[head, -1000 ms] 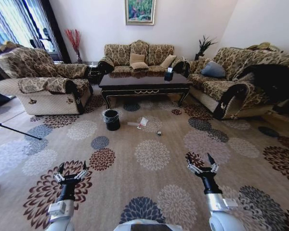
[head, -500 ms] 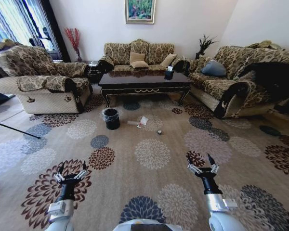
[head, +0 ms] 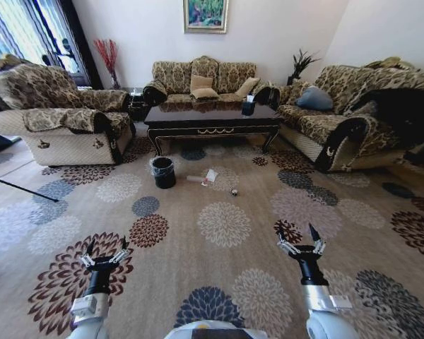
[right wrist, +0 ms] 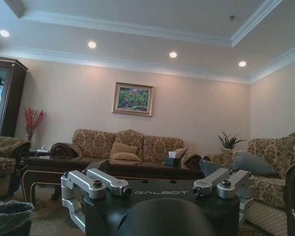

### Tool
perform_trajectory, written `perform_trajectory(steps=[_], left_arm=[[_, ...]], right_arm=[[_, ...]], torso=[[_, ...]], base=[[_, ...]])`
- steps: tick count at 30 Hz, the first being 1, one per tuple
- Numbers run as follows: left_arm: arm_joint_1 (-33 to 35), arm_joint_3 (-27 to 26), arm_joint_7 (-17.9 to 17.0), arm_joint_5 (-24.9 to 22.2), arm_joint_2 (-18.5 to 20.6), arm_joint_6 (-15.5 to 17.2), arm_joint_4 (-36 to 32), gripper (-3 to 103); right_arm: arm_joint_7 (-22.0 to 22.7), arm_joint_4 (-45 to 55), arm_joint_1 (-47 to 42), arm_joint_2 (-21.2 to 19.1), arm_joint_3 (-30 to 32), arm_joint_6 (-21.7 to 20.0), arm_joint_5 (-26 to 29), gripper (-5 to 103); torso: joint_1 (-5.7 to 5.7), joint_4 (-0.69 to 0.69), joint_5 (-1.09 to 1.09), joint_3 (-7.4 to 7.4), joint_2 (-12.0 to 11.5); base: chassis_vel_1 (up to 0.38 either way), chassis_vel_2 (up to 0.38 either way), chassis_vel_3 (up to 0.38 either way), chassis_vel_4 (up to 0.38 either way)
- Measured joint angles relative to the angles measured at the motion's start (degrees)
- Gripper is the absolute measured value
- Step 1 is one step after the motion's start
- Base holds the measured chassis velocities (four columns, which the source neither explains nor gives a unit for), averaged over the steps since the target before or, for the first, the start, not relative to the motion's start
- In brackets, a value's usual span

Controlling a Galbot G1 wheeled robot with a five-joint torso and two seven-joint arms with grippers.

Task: Move to the front of the table and pick up the trash from the floor, then place it into the trash bin.

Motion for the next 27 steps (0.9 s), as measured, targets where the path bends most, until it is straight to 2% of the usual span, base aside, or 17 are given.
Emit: perform_trajectory(steps=[6, 10, 15, 27], left_arm=[[0.63, -0.24, -0.21, -0.21, 0.13, 0.08, -2.02, 100], [1.6, -0.81, -0.36, -2.14, 0.39, 1.39, -8.25, 100], [2.28, -1.12, -0.38, -2.98, 0.51, 2.25, -12.2, 100], [2.22, -1.38, -0.38, -4.06, 0.48, 2.81, -13.34, 100]], right_arm=[[-0.82, -0.17, -0.1, 0.0, 0.0, 0.61, 0.09, 100], [-0.99, 0.36, 0.3, -0.02, 0.63, 1.77, -0.04, 100], [-1.42, 2.38, 1.04, -0.39, 2.03, 2.43, -0.45, 100], [-1.5, 1.44, 1.14, -0.16, 1.15, 3.03, -0.91, 100]], torso=[[-0.4, 0.0, -0.01, -0.74, -1.15], [-0.85, -0.01, 0.02, -1.42, -2.26], [-1.21, 0.01, 0.0, -2.14, -3.36], [-2.16, -0.01, 0.0, -3.79, -5.97]], base=[[0.0, 0.0, 0.0, 0.0], [0.0, 0.0, 0.0, 0.0], [0.0, 0.0, 0.0, 0.0], [0.0, 0.0, 0.0, 0.0]])
